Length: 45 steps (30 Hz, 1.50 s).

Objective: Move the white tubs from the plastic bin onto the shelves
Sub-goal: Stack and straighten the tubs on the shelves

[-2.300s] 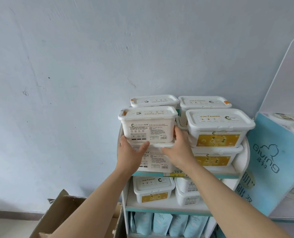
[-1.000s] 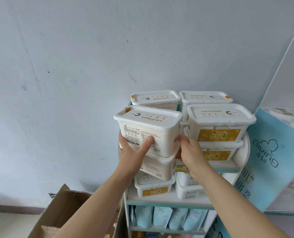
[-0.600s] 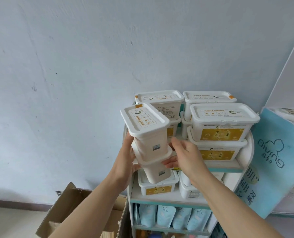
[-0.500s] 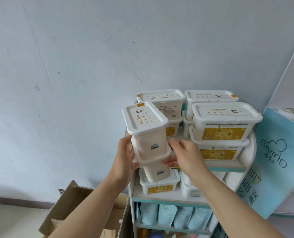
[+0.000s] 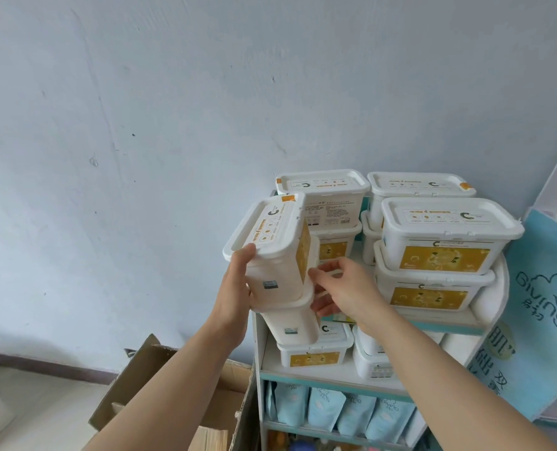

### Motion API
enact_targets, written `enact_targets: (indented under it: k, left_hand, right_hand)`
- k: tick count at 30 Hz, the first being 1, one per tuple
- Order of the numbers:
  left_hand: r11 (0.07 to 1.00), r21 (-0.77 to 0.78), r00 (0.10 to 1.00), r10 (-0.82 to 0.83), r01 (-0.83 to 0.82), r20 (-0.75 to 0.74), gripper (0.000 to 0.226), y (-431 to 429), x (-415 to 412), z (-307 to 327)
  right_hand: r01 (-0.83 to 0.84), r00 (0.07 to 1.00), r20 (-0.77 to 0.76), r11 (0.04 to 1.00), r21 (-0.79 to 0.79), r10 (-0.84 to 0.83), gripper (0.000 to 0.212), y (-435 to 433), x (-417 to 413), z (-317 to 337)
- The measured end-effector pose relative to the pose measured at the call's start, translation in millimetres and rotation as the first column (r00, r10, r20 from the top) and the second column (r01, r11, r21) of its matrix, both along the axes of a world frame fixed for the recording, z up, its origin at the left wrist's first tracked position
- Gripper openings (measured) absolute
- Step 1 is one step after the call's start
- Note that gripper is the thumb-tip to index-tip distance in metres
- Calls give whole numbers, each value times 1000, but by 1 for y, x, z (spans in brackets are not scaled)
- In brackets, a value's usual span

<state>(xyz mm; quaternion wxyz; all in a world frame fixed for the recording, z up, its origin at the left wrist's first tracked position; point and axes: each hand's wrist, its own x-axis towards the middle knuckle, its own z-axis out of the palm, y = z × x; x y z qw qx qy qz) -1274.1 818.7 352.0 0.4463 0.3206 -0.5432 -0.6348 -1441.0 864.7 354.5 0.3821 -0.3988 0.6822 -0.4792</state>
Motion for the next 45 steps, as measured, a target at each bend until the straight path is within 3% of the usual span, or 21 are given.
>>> enact_targets:
  k: [3,7,12,17,19,21,25,33,40,45]
  left_hand:
    - [999,-26,999,-29,30,17,45,-3,0,-1]
    - [997,-28,997,-70,71,40,44,-10,0,2]
    - [990,-12,986,-139,141,88,59,-20,5,3]
    - [977,89,908,-212,192,362,85,-23,23,5]
    - [969,158,879,-238,188,414,75,-19,28,9]
    - [960,214,899,-250,181,358,58,-12,28,15]
    - [980,163,940,-157,111,302,37,-8,16,24]
    - [995,90,919,-79,48,386,22,-39,-21,50]
    - [995,94,949,-65,38,309,36,-66,-43,35]
    - [989,137,984,-85,64,155,48,-73,-49,18]
  right_hand:
    - [22,1000,2,999,36,-22,47,-17,-7,2]
    - [23,1000,5,999,-46,-22,58,-38,-21,8]
    - [10,1000,6,998,-68,-10,48,-49,-31,2]
    - [69,997,22,994,-84,-67,49,-52,-33,-4]
    - [86,996,3,991,-98,-86,48,-53,-33,-7]
    - [106,993,-36,988,-113,-111,49,-53,-33,-10]
    - [183,982,-22,967,-177,-190,50,-46,-36,-13]
    - [257,965,35,922,-289,-258,36,-30,-49,-20]
    - [227,968,-63,952,-205,-244,29,-28,-45,-31]
    - [221,962,-129,964,-149,-241,27,-26,-44,-29]
